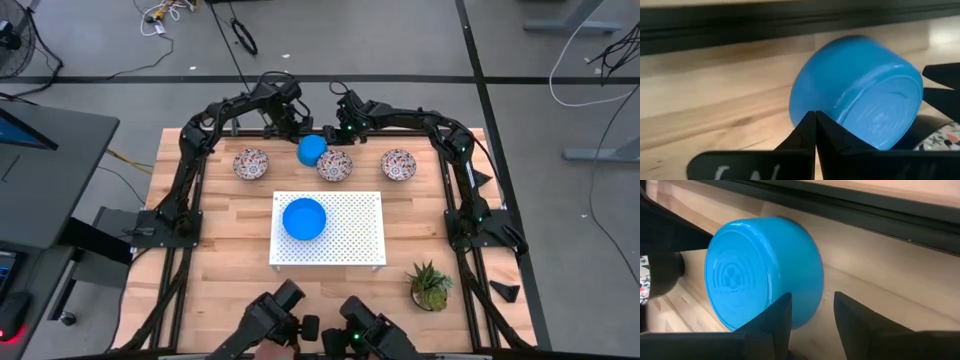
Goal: Pick & Place Mini bowls
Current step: Stack the blue bowl on top of the blue bowl on the shelf
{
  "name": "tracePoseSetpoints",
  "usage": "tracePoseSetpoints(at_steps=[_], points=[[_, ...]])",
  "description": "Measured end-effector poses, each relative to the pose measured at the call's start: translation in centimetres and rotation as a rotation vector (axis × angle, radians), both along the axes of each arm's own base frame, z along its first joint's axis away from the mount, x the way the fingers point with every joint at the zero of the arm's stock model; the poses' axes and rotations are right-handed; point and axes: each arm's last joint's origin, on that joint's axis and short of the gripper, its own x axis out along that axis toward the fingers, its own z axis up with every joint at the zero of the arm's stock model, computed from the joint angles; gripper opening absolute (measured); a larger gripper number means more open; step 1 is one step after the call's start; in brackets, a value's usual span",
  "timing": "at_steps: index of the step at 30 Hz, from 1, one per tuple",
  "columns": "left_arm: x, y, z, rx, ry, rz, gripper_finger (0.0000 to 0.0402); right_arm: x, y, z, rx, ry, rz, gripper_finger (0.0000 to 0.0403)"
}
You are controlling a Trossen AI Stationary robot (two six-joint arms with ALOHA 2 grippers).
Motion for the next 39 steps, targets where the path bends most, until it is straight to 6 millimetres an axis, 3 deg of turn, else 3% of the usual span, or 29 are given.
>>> tracePoseSetpoints(at_steps=[4, 9, 15, 21, 39], points=[[-0.1, -0.3, 0.0, -0.011, 0.018, -0.023, 0.0003, -0.1, 0.1, -0.1, 0.008, 0.017, 0.010, 0.0149], [-1.1, -1.0, -0.3, -0.012, 0.174, -0.071, 0.0004, -0.2, 0.1, -0.1, 0.008, 0.020, 0.013, 0.0149], [-0.6, -0.9, -0.3, 0.018, 0.150, -0.065, 0.0003, -0.2, 0.1, -0.1, 0.004, 0.022, 0.010, 0.0149], [0.5, -1.4, -2.1, -0.032, 0.138, -0.074, 0.0003, -0.1, 0.1, -0.1, -0.007, 0.028, -0.011, 0.0149], [1.6, -1.9, -2.1, -0.039, 0.076, -0.085, 0.0003, 0.1, 0.7, -0.2, 0.016, 0.030, 0.045, 0.0139]])
